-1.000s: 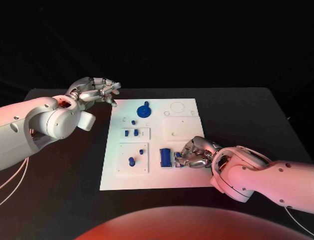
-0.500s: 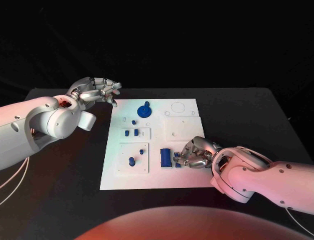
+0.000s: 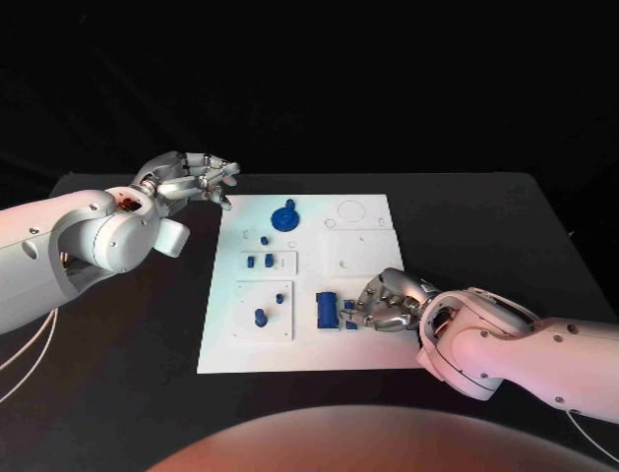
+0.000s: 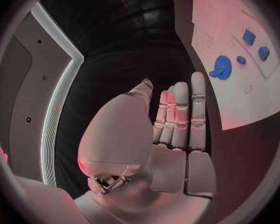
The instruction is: Assemble the parts on the task board
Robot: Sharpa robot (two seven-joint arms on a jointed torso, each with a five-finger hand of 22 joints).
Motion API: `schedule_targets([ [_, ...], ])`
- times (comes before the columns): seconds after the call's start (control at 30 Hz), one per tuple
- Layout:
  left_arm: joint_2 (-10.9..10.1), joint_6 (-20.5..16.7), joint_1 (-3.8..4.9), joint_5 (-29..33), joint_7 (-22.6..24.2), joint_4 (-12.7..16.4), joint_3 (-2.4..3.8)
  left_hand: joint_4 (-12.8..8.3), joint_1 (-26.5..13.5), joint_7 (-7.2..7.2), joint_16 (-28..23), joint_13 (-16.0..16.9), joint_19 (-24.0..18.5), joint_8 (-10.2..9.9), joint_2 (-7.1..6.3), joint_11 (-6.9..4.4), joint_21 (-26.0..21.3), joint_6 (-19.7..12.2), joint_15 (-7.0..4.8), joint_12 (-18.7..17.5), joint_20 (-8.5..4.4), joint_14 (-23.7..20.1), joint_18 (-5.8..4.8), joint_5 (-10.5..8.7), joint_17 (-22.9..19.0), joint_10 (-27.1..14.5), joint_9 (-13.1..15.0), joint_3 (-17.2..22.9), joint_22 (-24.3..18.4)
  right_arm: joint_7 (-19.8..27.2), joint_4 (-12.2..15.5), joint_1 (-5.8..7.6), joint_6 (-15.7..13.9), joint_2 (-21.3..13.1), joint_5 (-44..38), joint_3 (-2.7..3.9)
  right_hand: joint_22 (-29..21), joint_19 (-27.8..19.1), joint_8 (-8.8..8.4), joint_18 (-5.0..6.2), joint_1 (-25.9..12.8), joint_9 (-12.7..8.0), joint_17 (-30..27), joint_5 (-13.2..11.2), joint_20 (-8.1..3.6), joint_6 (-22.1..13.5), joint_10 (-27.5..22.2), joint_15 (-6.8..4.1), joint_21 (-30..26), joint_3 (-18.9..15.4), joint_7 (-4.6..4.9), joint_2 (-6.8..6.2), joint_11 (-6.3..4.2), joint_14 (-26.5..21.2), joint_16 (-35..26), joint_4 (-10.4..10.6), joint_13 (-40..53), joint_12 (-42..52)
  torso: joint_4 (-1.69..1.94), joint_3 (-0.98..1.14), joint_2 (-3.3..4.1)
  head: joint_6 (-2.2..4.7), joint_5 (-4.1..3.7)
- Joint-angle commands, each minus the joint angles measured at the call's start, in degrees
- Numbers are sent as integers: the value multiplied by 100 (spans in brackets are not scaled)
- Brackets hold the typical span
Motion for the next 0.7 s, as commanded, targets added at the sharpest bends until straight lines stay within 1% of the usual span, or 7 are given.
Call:
schedule_targets([
  [0.03, -1, 83, 4, -14, 22, 17, 4, 6, -47, 69, -38, -9, 44, 18, -26, 31, -28, -25, 41, 13, -7, 15, 82, -6, -8, -19, -8, 33, -9, 165, 60, -4, 215, -80, -108, 0, 1265, 331, -38, -76, 62, -5, 1038, -23, -4, 34, 45, 21, -7, -66, 8, 26, 28, 509, 10, 0, 664, 11, -1, -1, -2, -2, 10],
  [0.2, -11, 80, 4, -14, 21, 15, 4, 6, -47, 69, -38, -9, 44, 18, -26, 31, -28, -25, 41, 13, -7, 15, 82, -6, -8, -19, -8, 33, -9, 356, 202, -4, 348, -246, 68, 0, 1262, 326, -59, -74, 204, -13, 1030, -47, -2, 13, 34, 25, -19, -147, 16, 49, 34, 507, 5, -13, 656, -5, -7, 3, 2, -2, 21],
  [0.33, -13, 78, 4, -14, 21, 11, 4, 6, -47, 69, -38, -9, 44, 18, -26, 31, -28, -25, 41, 13, -7, 15, 82, -6, -8, -19, -8, 33, -9, 470, 281, -5, 427, -344, 160, -1, 1262, 326, -68, -75, 297, -18, 1030, -64, 1, 7, 33, 29, -19, -205, 21, 41, 38, 507, 5, -22, 657, -5, -12, 5, 1, -2, 21],
  [0.4, -10, 79, 4, -15, 20, 8, 4, 6, -47, 69, -38, -9, 44, 18, -26, 31, -28, -25, 41, 13, -7, 15, 82, -6, -8, -19, -8, 33, -9, 508, 301, -6, 461, -379, 190, -1, 1262, 325, -69, -74, 313, -18, 1031, -72, 1, 8, 33, 30, -20, -218, 22, 41, 39, 507, 6, -22, 658, -5, -15, 5, -2, -2, 21],
  [0.5, -7, 82, 3, -16, 21, 5, 4, 6, -47, 69, -38, -9, 44, 18, -26, 31, -28, -25, 41, 13, -7, 15, 82, -6, -8, -19, -8, 33, -9, 535, 315, -9, 504, -417, 213, -1, 1261, 324, -71, -74, 339, -20, 1030, -89, 2, 9, 34, 31, -23, -240, 23, 40, 40, 507, 5, -21, 661, 0, -6, 5, -3, -2, 18],
  [0.67, -5, 81, 3, -17, 20, 0, 4, 6, -47, 69, -38, -9, 44, 18, -26, 31, -28, -25, 41, 13, -7, 15, 82, -6, -8, -19, -8, 33, -9, 553, 303, -13, 588, -457, 232, -2, 1263, 327, -72, -75, 347, -20, 1031, -93, 3, 9, 33, 31, -15, -245, 23, 41, 40, 507, 6, -21, 659, -3, -1, 4, 2, -2, 13],
  [0.7, -4, 81, 3, -17, 20, 0, 4, 6, -47, 69, -38, -9, 44, 18, -26, 31, -28, -25, 41, 13, -7, 15, 82, -6, -8, -19, -8, 33, -9, 553, 297, -14, 594, -458, 233, -2, 1264, 328, -72, -76, 356, -20, 1032, -98, 3, 11, 36, 32, -10, -251, 23, 44, 40, 507, 6, -20, 663, 3, -2, 1, 2, -2, 13],
])
